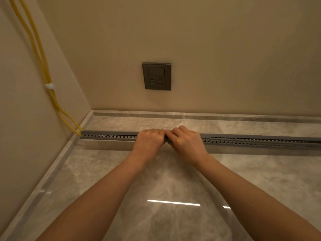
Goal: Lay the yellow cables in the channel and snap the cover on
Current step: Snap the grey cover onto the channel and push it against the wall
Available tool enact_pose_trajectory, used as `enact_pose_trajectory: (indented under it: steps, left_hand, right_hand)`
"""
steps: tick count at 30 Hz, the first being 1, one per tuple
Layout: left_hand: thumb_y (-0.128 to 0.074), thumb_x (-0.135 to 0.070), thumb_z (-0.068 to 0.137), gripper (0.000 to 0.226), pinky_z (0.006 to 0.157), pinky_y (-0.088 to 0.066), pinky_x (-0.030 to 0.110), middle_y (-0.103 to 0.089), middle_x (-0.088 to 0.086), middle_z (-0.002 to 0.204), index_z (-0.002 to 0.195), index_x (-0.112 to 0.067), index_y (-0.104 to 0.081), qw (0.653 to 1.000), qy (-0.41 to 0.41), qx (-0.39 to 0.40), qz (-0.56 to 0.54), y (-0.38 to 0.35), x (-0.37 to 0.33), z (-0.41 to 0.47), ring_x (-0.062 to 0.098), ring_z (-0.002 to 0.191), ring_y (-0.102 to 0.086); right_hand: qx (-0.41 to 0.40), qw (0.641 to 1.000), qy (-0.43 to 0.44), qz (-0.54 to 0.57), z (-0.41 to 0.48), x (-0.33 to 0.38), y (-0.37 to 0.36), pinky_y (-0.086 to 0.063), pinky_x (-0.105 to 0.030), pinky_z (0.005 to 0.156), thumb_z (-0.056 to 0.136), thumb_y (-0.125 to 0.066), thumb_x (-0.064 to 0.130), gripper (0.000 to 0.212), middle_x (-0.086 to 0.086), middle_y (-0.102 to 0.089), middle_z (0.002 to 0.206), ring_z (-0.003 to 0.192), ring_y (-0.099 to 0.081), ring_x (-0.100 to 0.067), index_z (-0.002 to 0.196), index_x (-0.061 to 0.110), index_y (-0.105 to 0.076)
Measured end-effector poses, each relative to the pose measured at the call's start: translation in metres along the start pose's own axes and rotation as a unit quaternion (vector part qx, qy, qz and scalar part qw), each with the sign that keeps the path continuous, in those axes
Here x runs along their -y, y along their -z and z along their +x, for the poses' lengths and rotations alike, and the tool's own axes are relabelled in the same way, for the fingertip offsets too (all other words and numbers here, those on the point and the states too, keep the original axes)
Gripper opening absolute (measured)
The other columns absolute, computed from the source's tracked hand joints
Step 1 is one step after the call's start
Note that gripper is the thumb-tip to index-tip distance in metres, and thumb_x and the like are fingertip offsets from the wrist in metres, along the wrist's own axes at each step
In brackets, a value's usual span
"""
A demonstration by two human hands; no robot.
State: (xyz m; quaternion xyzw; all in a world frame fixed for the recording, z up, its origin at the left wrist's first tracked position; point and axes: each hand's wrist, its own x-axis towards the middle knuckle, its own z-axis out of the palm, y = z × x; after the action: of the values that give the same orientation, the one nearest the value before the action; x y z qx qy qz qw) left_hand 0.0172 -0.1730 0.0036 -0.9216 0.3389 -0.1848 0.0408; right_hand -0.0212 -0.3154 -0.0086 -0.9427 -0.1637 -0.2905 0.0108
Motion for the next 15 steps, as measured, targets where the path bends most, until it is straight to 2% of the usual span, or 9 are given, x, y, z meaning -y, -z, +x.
enact_pose_trajectory:
  steps: [5, 8, 12, 15]
  left_hand:
    - [-0.086, -0.031, 0.057, 0.031, 0.045, -0.052, 0.022, -0.071, 0.001, 0.063, 0.075, -0.012, -0.071, 0.999, -0.037, -0.019, 0.009, -0.006, 0.003, 0.000, 0.015, 0.053, -0.067]
    - [-0.089, -0.026, 0.050, 0.032, 0.042, -0.049, 0.021, -0.069, 0.002, 0.060, 0.072, -0.011, -0.070, 0.999, -0.050, -0.018, 0.005, -0.009, 0.005, -0.001, 0.016, 0.050, -0.066]
    - [-0.089, -0.020, 0.047, 0.033, 0.040, -0.047, 0.023, -0.068, 0.004, 0.060, 0.071, -0.009, -0.069, 0.998, -0.060, -0.028, -0.004, -0.011, 0.008, -0.002, 0.020, 0.048, -0.064]
    - [-0.089, -0.022, 0.049, 0.033, 0.039, -0.046, 0.022, -0.067, 0.003, 0.057, 0.070, -0.009, -0.068, 0.997, -0.066, -0.036, -0.003, -0.011, 0.008, -0.001, 0.019, 0.045, -0.063]
  right_hand:
    - [-0.007, 0.999, 0.014, 0.035, -0.007, -0.007, -0.010, -0.052, -0.031, 0.053, 0.071, -0.076, 0.008, 0.033, -0.004, -0.070, 0.085, 0.072, -0.063, -0.021, 0.104, 0.007, -0.068]
    - [-0.002, 0.999, 0.008, 0.037, -0.014, -0.013, -0.011, -0.053, -0.031, 0.054, 0.069, -0.076, 0.006, 0.033, -0.006, -0.070, 0.087, 0.074, -0.064, -0.024, 0.101, 0.005, -0.069]
    - [0.018, 0.999, 0.007, 0.043, -0.020, -0.027, -0.003, -0.053, -0.032, 0.054, 0.071, -0.077, 0.017, 0.031, -0.008, -0.070, 0.085, 0.072, -0.064, -0.026, 0.098, 0.004, -0.069]
    - [0.042, 0.997, 0.043, 0.042, -0.024, -0.040, 0.006, -0.054, -0.032, 0.052, 0.070, -0.079, 0.015, 0.035, -0.010, -0.070, 0.087, 0.074, -0.065, -0.027, 0.101, 0.002, -0.068]
